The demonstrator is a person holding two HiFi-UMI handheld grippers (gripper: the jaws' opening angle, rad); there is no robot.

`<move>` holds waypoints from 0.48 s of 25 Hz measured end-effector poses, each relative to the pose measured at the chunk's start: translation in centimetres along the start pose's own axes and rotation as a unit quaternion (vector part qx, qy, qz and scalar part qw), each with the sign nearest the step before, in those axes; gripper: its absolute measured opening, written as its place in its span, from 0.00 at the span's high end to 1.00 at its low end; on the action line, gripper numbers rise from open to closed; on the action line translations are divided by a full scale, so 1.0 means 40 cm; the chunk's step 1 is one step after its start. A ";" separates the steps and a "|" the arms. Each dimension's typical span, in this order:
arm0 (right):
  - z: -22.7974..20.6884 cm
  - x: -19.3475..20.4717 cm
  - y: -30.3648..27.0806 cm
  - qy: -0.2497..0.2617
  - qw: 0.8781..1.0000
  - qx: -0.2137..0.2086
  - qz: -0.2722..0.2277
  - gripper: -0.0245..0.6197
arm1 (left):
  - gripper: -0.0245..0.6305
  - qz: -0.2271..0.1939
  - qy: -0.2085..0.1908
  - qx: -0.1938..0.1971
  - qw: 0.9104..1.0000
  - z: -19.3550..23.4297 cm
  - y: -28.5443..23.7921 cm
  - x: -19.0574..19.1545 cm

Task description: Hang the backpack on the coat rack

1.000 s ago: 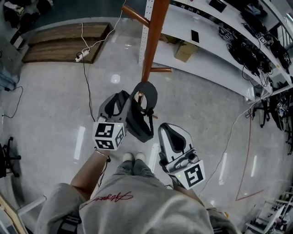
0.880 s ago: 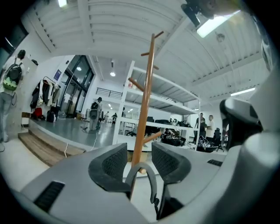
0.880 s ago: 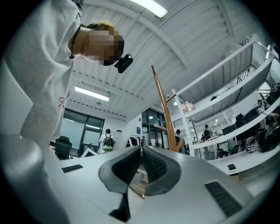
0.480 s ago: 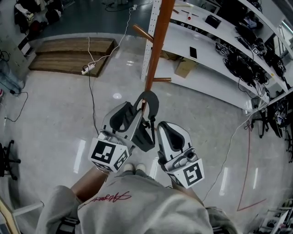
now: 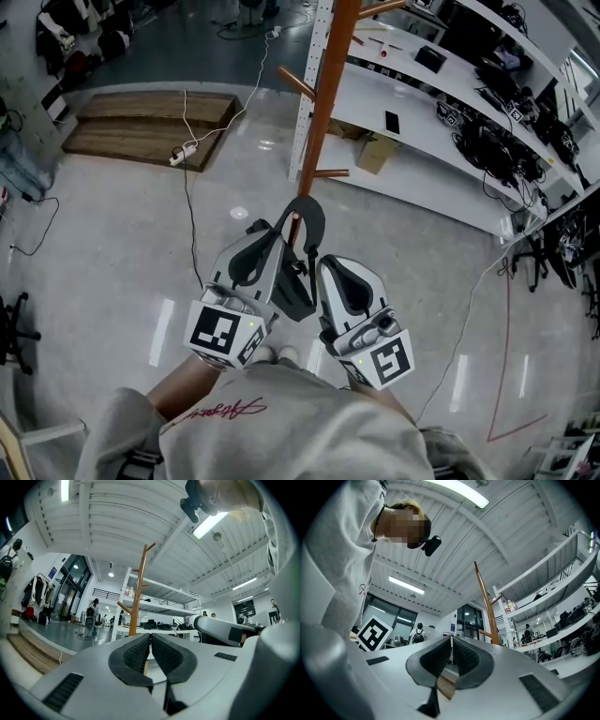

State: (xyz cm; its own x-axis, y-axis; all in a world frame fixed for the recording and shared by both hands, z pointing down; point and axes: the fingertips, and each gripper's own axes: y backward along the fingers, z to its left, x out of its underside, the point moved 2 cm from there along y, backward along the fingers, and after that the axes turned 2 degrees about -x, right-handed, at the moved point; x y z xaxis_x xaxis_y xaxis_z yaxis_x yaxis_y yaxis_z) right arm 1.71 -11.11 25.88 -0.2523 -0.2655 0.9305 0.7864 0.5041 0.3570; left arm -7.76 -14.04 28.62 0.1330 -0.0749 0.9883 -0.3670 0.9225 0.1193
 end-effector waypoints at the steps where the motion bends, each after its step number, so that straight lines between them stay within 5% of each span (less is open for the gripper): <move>1: 0.002 -0.003 -0.001 0.001 1.000 -0.001 -0.001 0.92 | 0.92 0.001 0.001 -0.002 1.000 0.000 0.002 0.000; 12: 0.031 0.008 -0.010 0.012 1.000 -0.015 0.020 0.93 | 0.93 0.011 0.022 -0.018 1.000 0.013 0.025 0.011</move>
State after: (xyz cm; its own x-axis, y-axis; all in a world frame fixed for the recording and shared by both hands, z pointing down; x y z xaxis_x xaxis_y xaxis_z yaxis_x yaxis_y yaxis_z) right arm 0.63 -10.39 26.12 -0.2070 -0.2644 0.9419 0.8119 0.4908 0.3162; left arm -8.55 -13.36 29.24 0.1658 -0.0394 0.9854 -0.3370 0.9368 0.0942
